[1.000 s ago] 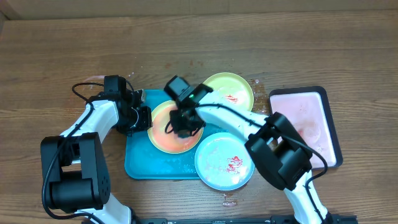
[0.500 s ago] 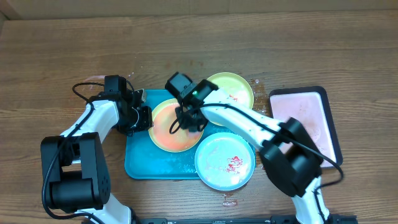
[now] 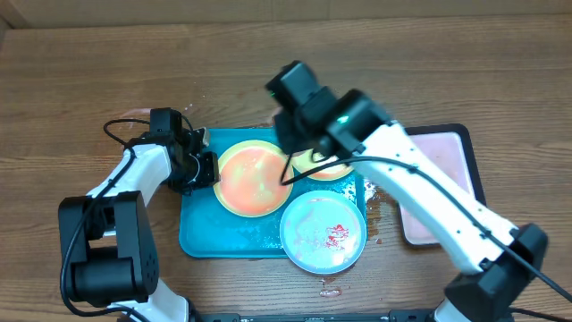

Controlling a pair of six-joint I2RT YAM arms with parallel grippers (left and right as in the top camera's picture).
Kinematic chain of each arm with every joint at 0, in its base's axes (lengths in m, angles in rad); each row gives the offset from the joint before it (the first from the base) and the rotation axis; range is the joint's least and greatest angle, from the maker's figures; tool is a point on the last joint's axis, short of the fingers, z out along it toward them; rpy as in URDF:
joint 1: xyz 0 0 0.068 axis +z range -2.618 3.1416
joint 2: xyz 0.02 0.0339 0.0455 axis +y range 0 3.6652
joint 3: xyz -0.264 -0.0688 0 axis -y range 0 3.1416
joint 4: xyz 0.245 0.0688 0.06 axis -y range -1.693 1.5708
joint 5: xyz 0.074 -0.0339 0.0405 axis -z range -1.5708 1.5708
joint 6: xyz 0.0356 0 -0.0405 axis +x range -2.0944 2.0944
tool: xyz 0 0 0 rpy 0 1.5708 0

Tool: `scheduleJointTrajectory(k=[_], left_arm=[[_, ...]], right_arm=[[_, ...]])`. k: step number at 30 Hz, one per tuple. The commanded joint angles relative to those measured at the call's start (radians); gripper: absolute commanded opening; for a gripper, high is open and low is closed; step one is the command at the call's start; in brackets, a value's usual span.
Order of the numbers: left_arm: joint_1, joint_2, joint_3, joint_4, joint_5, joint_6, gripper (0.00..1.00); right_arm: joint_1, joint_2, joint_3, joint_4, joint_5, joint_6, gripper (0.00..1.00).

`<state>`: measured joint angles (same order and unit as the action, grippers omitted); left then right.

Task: Clean dirty plates on tray and stack at the side

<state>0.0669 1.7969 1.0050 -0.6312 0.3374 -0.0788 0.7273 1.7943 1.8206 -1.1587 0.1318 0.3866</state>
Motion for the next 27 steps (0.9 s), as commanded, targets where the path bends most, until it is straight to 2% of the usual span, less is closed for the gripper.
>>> scheduleJointTrajectory(k=[1, 9, 15, 27], left_arm=[[-0.002, -0.099, 0.026, 0.0, -0.022, -0.059, 0.04], [-0.002, -0.365, 0.045, -0.059, -0.022, -0.079, 0.04], [-0.002, -0.492, 0.045, -0.12, -0.038, -0.078, 0.05], [-0.002, -0.55, 0.045, -0.143, -0.054, -0.074, 0.04]], right_arm=[[-0.08, -0.051, 0.021, -0.037, 0.043, 0.012, 0.04], [-0.261, -0.061, 0.021, -0.099, 0.043, 0.001, 0.04], [-0.341, -0.062, 0.021, -0.108, 0.042, -0.002, 0.04], [-0.385, -0.063, 0.021, -0.146, 0.021, -0.029, 0.04]])
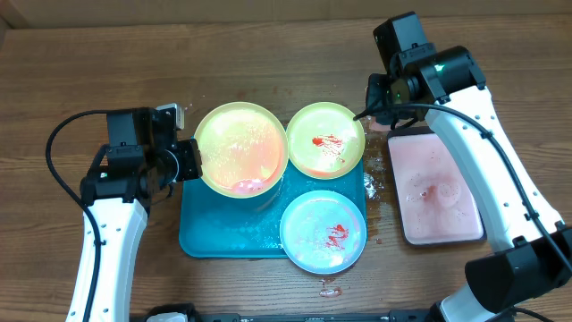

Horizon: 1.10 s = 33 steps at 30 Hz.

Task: Clean dirty plates on tray and stack at the side

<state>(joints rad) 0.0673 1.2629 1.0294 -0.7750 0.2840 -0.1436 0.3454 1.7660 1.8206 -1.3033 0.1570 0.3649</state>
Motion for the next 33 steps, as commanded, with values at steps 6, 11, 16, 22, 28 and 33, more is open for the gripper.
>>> scheduleJointTrajectory(k=[6, 11, 16, 22, 28, 33], left_arm=[[-0.002, -0.016, 0.021, -0.008, 0.002, -0.005, 0.06], [-0.002, -0.016, 0.021, -0.01, 0.001, -0.005, 0.14], [0.004, -0.016, 0.021, -0.014, -0.005, 0.001, 0.04], [0.006, -0.01, 0.021, -0.023, -0.033, -0.011, 0.04], [0.006, 0.013, 0.021, -0.033, -0.06, -0.019, 0.04], [0.006, 0.038, 0.021, -0.033, -0.09, -0.045, 0.04]], right_arm=[[-0.003, -0.036, 0.021, -0.009, -0.004, -0.006, 0.04], [-0.003, -0.038, 0.021, -0.012, -0.004, -0.006, 0.04], [-0.003, -0.038, 0.021, -0.012, -0.004, -0.002, 0.04], [-0.003, -0.038, 0.021, -0.015, -0.004, -0.001, 0.04], [-0.003, -0.038, 0.021, -0.013, -0.004, 0.001, 0.04], [-0.003, -0.038, 0.021, -0.014, -0.004, 0.001, 0.04]])
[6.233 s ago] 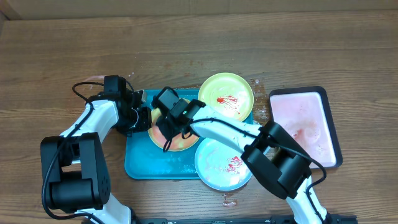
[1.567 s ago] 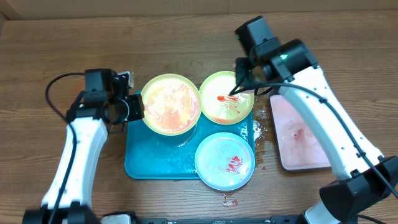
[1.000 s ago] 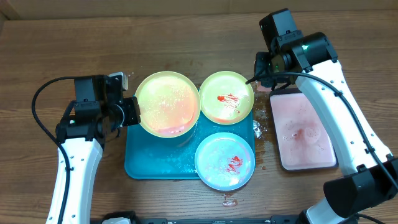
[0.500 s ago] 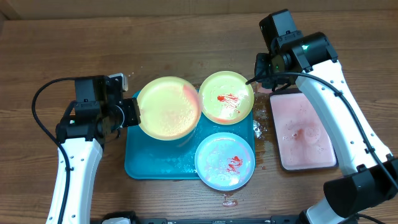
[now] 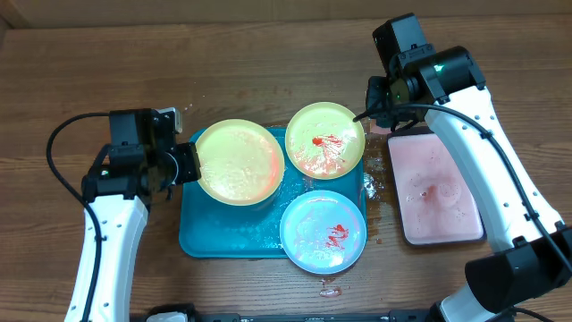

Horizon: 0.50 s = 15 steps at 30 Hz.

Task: Clean dirty plates on tray and stack at the side
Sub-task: 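Carry the yellow plate with the left gripper off the tray's left edge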

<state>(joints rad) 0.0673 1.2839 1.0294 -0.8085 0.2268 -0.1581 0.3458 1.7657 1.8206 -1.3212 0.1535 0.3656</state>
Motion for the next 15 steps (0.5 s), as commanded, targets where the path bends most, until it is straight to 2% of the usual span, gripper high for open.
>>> scheduleJointTrajectory(k=[1, 9, 15], left_arm=[[0.006, 0.022, 0.021, 0.001, -0.035, -0.031, 0.04], [0.006, 0.034, 0.021, 0.004, -0.051, -0.06, 0.04], [0.006, 0.037, 0.021, 0.006, -0.045, -0.004, 0.04]], right_arm=[[-0.003, -0.038, 0.021, 0.004, -0.001, 0.0, 0.04], [-0.003, -0.038, 0.021, 0.006, 0.0, 0.0, 0.04], [-0.003, -0.038, 0.021, 0.006, 0.0, 0.0, 0.04]])
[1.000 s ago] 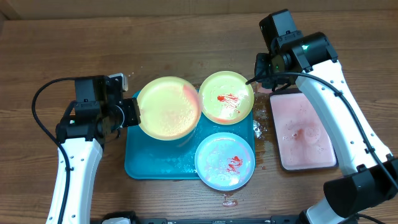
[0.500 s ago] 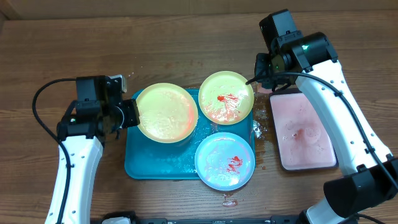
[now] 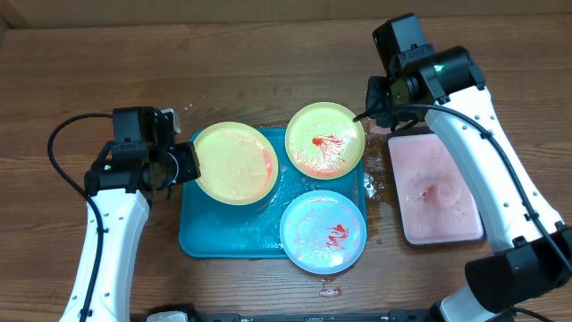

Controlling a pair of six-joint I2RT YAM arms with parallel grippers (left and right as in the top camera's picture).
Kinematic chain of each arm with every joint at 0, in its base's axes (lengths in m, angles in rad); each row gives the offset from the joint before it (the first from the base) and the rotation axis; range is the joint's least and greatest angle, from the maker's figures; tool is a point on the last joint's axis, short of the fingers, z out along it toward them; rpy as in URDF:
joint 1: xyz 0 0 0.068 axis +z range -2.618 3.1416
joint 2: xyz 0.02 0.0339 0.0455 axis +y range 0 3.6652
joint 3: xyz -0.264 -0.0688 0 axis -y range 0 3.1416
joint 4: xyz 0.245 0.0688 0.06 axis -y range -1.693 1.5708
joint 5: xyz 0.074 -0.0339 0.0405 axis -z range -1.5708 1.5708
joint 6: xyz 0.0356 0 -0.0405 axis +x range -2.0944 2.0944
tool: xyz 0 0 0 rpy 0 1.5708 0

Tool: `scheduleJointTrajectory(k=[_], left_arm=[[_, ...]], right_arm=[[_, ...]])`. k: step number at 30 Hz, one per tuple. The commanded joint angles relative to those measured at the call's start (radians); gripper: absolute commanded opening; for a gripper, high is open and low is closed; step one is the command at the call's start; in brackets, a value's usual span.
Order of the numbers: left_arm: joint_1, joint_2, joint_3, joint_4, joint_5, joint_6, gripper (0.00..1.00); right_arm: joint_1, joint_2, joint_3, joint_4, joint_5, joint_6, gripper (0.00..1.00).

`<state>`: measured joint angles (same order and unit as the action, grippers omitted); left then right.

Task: Clean dirty plates on tray and stack at the side
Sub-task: 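Carry the yellow plate with the left gripper off the tray's left edge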

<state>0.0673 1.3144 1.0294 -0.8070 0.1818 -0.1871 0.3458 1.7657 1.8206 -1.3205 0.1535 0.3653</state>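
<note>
A blue tray (image 3: 231, 234) lies mid-table. My left gripper (image 3: 189, 164) is shut on the left rim of a large yellow plate (image 3: 232, 163), held tilted over the tray's left half. A smaller yellow plate (image 3: 325, 140) with red smears rests at the tray's back right. A light blue plate (image 3: 323, 231) with red smears lies at the front right. My right gripper (image 3: 375, 97) hovers just beyond the small yellow plate's right edge; its fingers are hidden under the wrist.
A pink sponge pad (image 3: 436, 188) lies on a dark mat right of the tray. Red crumbs and wet spots dot the table near the tray's right edge (image 3: 372, 190) and front (image 3: 329, 290). Wooden table all around.
The large yellow plate in my left gripper has shifted slightly left and looks a bit smaller, lower over the tray. The right arm has not moved.
At first my right arm reached over the tray by the orange-lit large plate, with my left gripper at its left rim. Then the right arm was back by the sponge pad, and the left held the plate lifted. The plate has since come lower.
</note>
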Motion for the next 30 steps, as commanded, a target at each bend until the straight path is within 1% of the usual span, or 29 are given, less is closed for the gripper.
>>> scheduleJointTrajectory(k=[1, 15, 19, 22, 25, 27, 30], left_arm=[[0.006, 0.006, 0.021, 0.005, 0.002, 0.031, 0.04], [0.006, 0.008, 0.021, -0.002, 0.026, 0.05, 0.04], [0.004, 0.005, 0.055, -0.006, 0.017, 0.05, 0.05], [0.004, 0.003, 0.112, -0.033, -0.037, 0.052, 0.04], [-0.004, 0.004, 0.185, -0.094, -0.084, 0.092, 0.04], [-0.028, 0.004, 0.237, -0.137, -0.177, 0.098, 0.05], [-0.093, 0.004, 0.301, -0.192, -0.359, 0.103, 0.04]], right_arm=[[-0.003, -0.038, 0.021, 0.005, 0.0, 0.0, 0.04], [-0.003, -0.038, 0.021, 0.002, -0.001, 0.0, 0.04], [-0.003, -0.038, 0.021, 0.004, 0.0, 0.0, 0.04], [-0.003, -0.038, 0.021, 0.004, 0.0, -0.002, 0.04], [-0.003, -0.038, 0.021, 0.004, 0.003, -0.008, 0.04], [-0.003, -0.038, 0.021, 0.006, 0.004, -0.016, 0.04], [-0.005, -0.038, 0.021, 0.014, 0.004, -0.023, 0.04]])
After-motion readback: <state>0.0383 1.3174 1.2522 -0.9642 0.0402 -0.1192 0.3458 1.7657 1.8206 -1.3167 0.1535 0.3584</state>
